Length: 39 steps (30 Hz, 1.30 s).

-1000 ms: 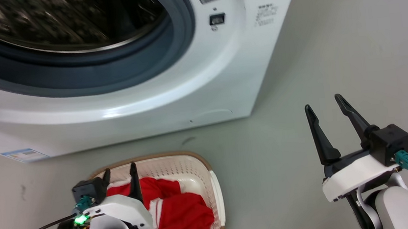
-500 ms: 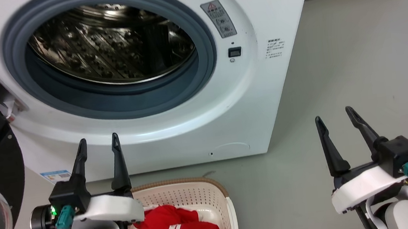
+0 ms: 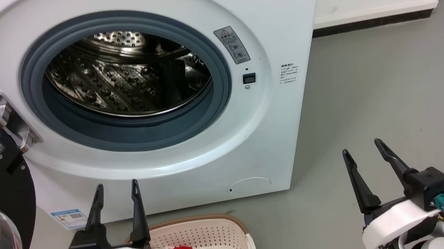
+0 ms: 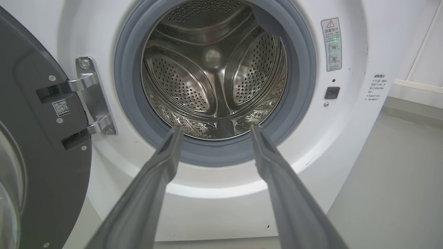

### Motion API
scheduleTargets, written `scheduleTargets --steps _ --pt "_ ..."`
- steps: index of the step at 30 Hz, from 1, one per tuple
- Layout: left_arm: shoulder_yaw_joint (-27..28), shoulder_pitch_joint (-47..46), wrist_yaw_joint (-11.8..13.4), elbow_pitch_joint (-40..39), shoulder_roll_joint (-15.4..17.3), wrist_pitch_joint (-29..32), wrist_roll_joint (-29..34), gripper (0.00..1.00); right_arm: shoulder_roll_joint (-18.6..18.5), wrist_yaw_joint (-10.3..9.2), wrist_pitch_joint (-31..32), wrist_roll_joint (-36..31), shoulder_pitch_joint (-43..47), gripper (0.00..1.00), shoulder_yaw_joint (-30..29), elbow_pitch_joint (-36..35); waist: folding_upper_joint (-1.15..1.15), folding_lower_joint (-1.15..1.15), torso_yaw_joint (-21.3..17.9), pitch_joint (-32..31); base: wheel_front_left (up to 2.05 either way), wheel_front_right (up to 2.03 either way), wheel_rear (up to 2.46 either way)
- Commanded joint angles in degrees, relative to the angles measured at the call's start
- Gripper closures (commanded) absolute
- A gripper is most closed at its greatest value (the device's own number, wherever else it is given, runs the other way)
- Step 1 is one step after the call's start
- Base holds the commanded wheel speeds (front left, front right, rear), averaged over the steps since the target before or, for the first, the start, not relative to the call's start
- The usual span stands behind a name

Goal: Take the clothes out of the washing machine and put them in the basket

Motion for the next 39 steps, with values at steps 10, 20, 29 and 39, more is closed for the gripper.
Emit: scheduleTargets --steps 10,20,29,39 --pt "-0.7 2.6 0.7 1.0 0.7 0.4 0.4 0.0 0.0 -0.04 0.5 0.0 1.9 0.0 -0.1 -0.8 0.0 0.01 -0.2 -1.5 0.0 0.0 0.0" --pt "-1.1 2.4 1.5 1.1 0.9 0.4 0.0 0.0 0.0 -0.04 1.0 0.2 2.0 0.0 0.3 -1.0 0.0 0.01 -0.1 -1.4 0.0 0.0 0.0" --pt "-0.9 2.6 1.6 2.0 0.5 0.4 -0.7 1.0 0.0 0.0 0.9 0.2 1.6 1.0 0.4 0.2 0.0 0.01 -0.2 -1.3 0.0 0.0 0.0" --pt "0.6 1.4 0.3 3.4 0.3 3.6 -11.8 1.0 -0.8 0.0 1.7 12.9 1.2 1.0 0.1 1.3 0.0 0.01 0.2 -1.4 0.0 0.0 0.0"
